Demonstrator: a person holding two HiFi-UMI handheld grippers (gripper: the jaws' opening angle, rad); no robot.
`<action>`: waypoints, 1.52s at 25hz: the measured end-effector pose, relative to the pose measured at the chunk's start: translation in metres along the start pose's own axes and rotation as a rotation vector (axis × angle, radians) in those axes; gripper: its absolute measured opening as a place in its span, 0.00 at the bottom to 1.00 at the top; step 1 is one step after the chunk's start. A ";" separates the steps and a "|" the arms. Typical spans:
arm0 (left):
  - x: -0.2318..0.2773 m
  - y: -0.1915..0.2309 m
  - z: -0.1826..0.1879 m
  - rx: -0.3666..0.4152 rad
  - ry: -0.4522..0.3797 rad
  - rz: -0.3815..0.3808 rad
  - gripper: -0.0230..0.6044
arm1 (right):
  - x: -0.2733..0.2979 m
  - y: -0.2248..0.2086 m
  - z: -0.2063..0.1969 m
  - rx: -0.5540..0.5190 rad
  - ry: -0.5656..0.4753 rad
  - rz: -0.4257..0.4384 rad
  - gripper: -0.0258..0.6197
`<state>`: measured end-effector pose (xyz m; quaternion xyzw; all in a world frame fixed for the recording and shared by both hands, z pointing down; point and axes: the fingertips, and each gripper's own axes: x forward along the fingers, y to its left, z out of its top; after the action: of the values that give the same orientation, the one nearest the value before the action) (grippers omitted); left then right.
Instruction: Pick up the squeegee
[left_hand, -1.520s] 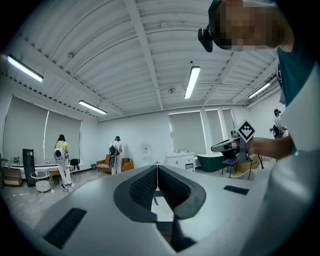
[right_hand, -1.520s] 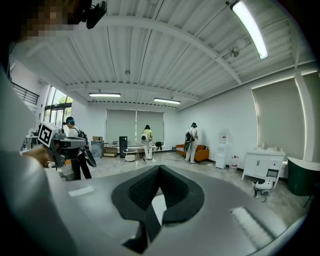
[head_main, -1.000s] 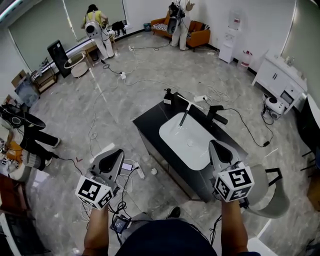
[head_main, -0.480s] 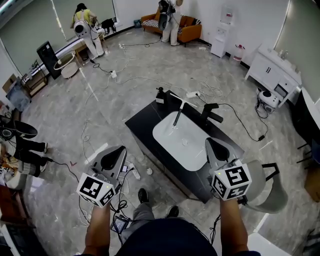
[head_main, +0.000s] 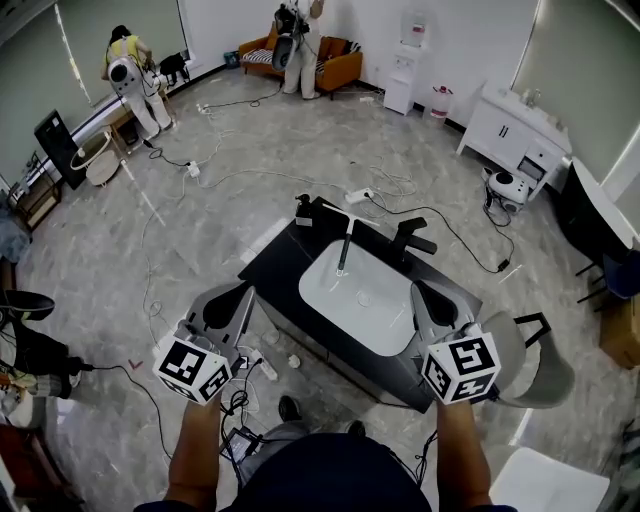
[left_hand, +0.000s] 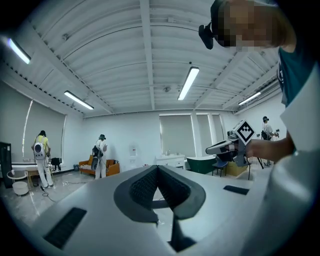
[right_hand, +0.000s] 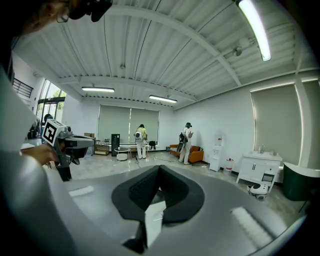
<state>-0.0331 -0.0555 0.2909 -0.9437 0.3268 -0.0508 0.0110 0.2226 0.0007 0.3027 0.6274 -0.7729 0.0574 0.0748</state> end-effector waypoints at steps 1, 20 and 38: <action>0.002 0.010 -0.001 -0.005 -0.003 -0.010 0.05 | 0.005 0.003 0.003 -0.001 -0.001 -0.014 0.05; 0.019 0.119 -0.017 -0.021 -0.035 -0.136 0.05 | 0.071 0.049 0.016 -0.019 0.036 -0.162 0.05; 0.070 0.155 -0.043 -0.017 0.060 -0.018 0.05 | 0.204 -0.024 -0.014 -0.005 0.099 -0.039 0.06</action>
<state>-0.0787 -0.2203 0.3317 -0.9447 0.3188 -0.0765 -0.0071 0.2060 -0.1977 0.3543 0.6384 -0.7562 0.0851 0.1156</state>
